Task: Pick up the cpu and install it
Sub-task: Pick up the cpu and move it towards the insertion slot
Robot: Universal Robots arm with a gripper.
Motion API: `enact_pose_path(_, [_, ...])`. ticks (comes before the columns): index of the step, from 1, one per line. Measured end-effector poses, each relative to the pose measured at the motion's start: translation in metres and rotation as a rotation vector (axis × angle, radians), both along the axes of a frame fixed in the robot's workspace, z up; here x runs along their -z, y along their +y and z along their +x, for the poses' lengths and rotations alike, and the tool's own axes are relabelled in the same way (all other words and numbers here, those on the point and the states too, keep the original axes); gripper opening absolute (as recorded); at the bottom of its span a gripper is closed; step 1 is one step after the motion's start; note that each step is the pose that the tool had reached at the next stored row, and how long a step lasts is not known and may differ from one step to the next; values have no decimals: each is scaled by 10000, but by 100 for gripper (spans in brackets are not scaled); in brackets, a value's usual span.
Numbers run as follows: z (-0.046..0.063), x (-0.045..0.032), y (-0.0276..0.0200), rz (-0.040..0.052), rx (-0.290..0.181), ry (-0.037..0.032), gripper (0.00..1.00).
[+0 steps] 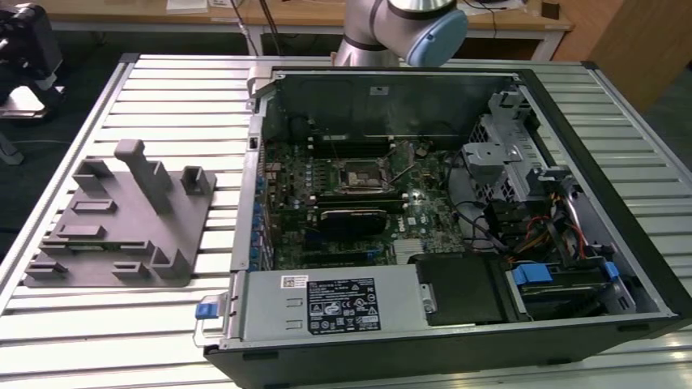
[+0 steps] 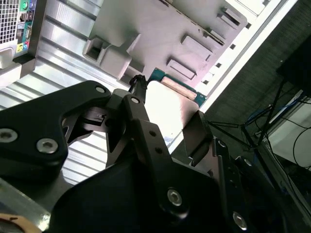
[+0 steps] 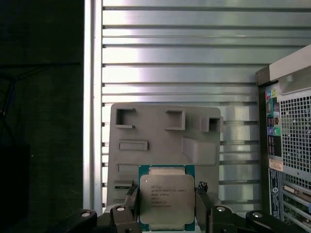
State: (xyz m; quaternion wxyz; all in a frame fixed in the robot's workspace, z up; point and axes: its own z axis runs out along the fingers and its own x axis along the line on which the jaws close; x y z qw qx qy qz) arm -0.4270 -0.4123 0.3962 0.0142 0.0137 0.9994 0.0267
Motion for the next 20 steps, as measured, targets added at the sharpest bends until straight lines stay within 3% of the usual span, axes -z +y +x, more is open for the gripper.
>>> enact_pose_path(20, [351, 0, 0, 0, -1, 0, 55])
